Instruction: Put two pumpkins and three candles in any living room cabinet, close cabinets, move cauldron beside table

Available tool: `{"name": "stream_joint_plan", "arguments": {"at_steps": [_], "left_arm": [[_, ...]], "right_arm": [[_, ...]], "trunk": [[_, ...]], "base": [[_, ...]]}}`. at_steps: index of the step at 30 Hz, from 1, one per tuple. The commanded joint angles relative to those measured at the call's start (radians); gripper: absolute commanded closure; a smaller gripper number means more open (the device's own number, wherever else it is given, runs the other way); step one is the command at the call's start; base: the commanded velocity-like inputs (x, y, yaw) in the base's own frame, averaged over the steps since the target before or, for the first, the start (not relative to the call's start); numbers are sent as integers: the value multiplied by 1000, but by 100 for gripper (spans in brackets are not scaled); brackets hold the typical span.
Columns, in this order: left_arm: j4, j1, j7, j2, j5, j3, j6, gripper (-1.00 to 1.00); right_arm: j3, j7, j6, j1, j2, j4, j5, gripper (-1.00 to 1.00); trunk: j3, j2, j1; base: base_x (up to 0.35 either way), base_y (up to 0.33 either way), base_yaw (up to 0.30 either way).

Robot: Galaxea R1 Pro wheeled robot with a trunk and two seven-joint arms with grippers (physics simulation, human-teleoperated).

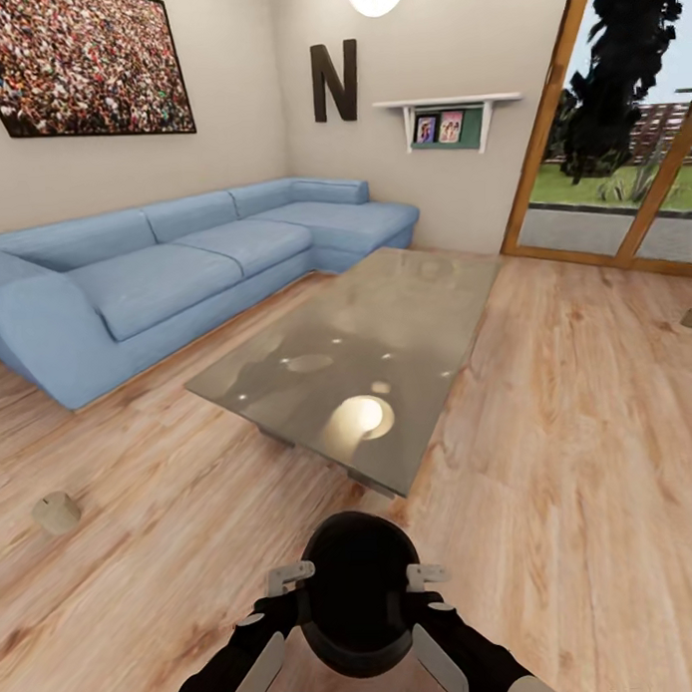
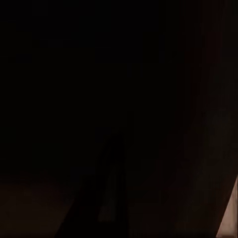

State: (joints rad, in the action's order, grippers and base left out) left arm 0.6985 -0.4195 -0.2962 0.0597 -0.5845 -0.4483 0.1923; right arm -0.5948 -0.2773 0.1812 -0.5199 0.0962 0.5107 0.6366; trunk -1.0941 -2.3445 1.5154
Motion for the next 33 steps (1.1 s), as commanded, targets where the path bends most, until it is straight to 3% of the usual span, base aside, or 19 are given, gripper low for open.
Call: {"name": "stream_joint_plan", "arguments": {"at_steps": [1,12,33], "left_arm": [[6,-1,32,-24,-5,10,-19,100],[6,-1,32,-24,-5,10,-19,100],[6,-1,32,-24,-5,10,-19,100]], "right_arm": [[-3,-5,0,-2,-13,3,41,100],[-3,-5,0,-2,-13,3,41,100],[-3,-5,0,-2,-12,3,40,100]], "trunk": [[0,-1,0],[7,-1,0],[18,-1,0]], "base": [[0,0,-255],[0,0,-256],[4,12,-150]]}}
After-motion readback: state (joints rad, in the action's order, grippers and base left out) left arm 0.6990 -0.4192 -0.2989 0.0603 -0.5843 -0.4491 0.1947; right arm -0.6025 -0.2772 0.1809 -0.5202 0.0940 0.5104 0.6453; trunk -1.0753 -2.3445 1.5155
